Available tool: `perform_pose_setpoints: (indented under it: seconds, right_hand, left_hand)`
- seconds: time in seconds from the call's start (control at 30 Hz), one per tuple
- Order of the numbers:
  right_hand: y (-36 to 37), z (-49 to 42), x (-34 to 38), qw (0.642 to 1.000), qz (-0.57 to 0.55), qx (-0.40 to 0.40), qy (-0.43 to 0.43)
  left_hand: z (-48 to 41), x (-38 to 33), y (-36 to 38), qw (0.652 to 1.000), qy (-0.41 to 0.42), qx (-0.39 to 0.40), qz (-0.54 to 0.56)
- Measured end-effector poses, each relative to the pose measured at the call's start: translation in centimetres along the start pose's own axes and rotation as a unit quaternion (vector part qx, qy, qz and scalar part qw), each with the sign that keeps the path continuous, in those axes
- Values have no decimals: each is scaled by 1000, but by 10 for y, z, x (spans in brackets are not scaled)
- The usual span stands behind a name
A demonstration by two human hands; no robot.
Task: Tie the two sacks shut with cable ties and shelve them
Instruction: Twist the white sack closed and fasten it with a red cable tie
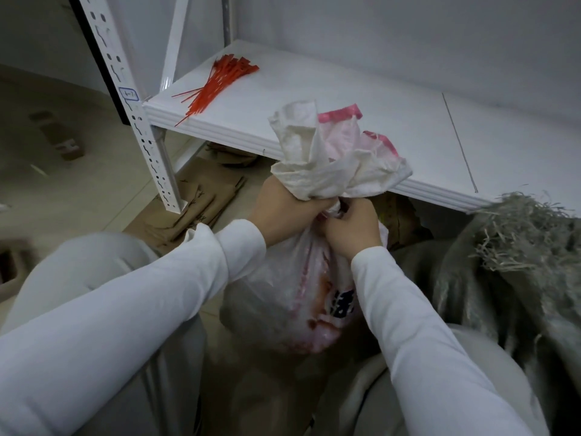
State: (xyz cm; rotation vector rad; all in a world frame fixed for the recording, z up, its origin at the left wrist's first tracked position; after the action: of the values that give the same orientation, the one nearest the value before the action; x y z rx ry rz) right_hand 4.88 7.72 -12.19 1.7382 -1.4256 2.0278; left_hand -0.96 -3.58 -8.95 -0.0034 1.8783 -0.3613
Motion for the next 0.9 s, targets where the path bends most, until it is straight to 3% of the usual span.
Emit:
perform_pose_setpoints:
  seconds: [0.2,0.43,0.57,0.7,0.9]
  right_hand:
    - [5,-2,-3,1000,8,3,-5]
    - [9,-1,10,997,49,31,-58]
    - [16,3,17,983,123,51,-124]
    - [10,1,18,977,149,19,-148]
    - [-6,-1,14,972,163,-91,-141]
  left_hand:
    - [-4,4,7,972,79,54,-216]
    - [-1,-4,0,926,141,45,-349]
    - [-9,-2,-7,927,121,35,-355]
    - [-9,4,-9,948,71,9,-310]
    - [-12,16,-19,976,-25,-29,-216]
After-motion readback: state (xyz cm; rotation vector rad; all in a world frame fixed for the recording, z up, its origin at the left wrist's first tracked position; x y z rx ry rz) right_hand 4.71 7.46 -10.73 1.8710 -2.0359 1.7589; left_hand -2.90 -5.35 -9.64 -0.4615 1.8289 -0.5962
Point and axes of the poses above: each hand's wrist, its own z-axis away from the middle knuckle, its own y-axis out of the palm, x = y × z, the point moved 6 cm from there along -z, towards the middle knuckle, and after that the axes turned 12 degrees about -x, right-handed, at the moved point
